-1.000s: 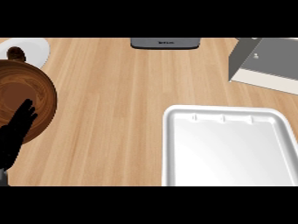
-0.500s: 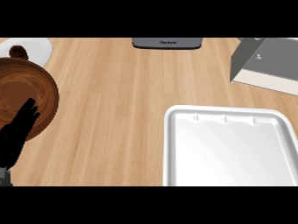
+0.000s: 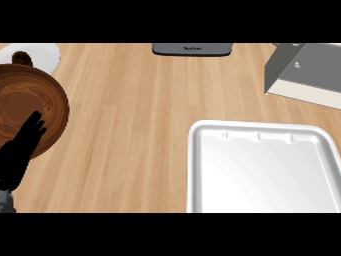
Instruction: Pick the pear from the tray and place it in the tiered shelf
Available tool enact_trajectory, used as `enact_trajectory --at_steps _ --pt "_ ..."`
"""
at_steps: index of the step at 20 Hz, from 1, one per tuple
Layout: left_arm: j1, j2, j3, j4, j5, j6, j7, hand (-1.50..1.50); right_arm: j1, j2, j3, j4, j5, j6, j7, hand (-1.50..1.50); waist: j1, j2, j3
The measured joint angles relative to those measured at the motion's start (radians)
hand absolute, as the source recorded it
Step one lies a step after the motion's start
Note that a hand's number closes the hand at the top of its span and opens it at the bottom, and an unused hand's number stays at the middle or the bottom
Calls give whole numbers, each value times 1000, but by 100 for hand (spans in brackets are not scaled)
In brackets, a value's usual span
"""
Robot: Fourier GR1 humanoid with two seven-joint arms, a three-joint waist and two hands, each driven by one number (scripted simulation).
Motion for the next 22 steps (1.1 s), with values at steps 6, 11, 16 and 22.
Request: enact_trajectory --at_steps 6,11,16,22 --pt "38 -17 -4 -28 -13 -2 -11 0 -90 55 26 198 68 -59 -86 150 3 0 0" --pt "11 -20 4 -20 -17 -1 0 0 -139 87 31 378 124 -120 -168 150 3 2 0" --pt "-4 -15 12 -4 -16 -16 -2 0 -174 98 29 543 184 -189 -218 -150 5 4 1" --pt "-1 -25 15 2 -27 -13 -8 0 -237 119 42 694 245 -250 -332 -150 7 5 1"
